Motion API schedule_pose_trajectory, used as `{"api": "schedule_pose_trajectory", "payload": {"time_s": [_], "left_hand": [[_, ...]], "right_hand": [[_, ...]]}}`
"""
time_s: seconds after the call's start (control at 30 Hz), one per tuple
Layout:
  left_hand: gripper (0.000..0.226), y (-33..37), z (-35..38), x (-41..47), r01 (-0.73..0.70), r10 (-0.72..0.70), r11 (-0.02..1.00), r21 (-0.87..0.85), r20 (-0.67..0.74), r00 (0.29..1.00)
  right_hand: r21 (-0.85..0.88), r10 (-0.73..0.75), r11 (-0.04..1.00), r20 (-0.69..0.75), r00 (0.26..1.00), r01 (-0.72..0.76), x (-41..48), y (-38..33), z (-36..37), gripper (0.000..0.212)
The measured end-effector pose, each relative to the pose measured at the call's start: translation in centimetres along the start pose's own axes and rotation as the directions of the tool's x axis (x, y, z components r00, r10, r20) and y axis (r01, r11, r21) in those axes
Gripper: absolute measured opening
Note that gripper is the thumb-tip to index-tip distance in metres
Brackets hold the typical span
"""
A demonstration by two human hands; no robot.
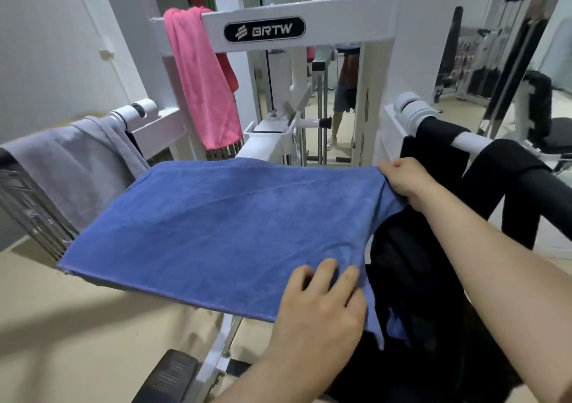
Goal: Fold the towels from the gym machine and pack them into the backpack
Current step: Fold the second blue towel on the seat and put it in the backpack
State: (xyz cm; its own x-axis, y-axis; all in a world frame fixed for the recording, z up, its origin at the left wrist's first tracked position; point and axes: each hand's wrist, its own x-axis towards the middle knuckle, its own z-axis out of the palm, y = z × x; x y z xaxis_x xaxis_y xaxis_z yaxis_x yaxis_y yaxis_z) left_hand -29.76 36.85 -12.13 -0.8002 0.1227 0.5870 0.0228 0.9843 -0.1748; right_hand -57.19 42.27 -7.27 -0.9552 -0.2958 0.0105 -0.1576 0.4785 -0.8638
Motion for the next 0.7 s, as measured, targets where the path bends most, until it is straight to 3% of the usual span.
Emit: {"api": "schedule_pose_trajectory", "payload": {"time_s": [0.13, 0.23, 0.37, 0.43, 0.57, 0.63, 0.7], "left_hand": [[0.01, 0.3, -1.0, 0.4, 0.137, -0.129, 0.965, -0.224, 0.052, 0.99], [0.02, -0.1, -2.4, 1.0, 0.323, -0.264, 0.851, -0.414, 0.194, 0.945], [0.019, -0.8, -4.2, 1.4, 0.487, -0.426, 0.579, -0.654, 0.266, 0.865], [0.013, -1.6, -4.8, 1.6, 0.547, -0.509, 0.383, -0.744, 0.324, 0.798], [0.036, -4.9, -6.9, 1.5, 0.591, -0.639, -0.003, -0.806, 0.456, 0.62], [0.045, -7.5, -7.9, 0.7, 0.536, -0.725, -0.106, -0.837, 0.435, 0.535], [0.054, -10.6, -8.8, -0.5, 0.484, -0.804, -0.135, -0.865, 0.381, 0.457]], "right_hand": [[0.217, 0.103, 0.96, 0.315, 0.943, -0.177, -0.7, -0.5, -1.1, 0.028], [0.464, 0.022, 0.835, 0.509, 0.86, -0.296, -0.9, -1.3, -1.9, 0.017], [0.667, -0.111, 0.688, 0.487, 0.866, -0.287, -0.7, -2.7, -1.5, 0.023], [0.722, -0.132, 0.638, 0.447, 0.885, -0.27, -0.7, -3.9, -0.9, 0.024], [0.711, -0.079, 0.633, 0.451, 0.889, -0.305, -0.5, -7.8, 1.7, 0.011], [0.722, -0.091, 0.636, 0.422, 0.902, -0.273, -0.2, -10.5, 3.9, 0.015], [0.74, -0.121, 0.634, 0.382, 0.916, -0.225, -0.5, -13.8, 6.7, 0.014]]}}
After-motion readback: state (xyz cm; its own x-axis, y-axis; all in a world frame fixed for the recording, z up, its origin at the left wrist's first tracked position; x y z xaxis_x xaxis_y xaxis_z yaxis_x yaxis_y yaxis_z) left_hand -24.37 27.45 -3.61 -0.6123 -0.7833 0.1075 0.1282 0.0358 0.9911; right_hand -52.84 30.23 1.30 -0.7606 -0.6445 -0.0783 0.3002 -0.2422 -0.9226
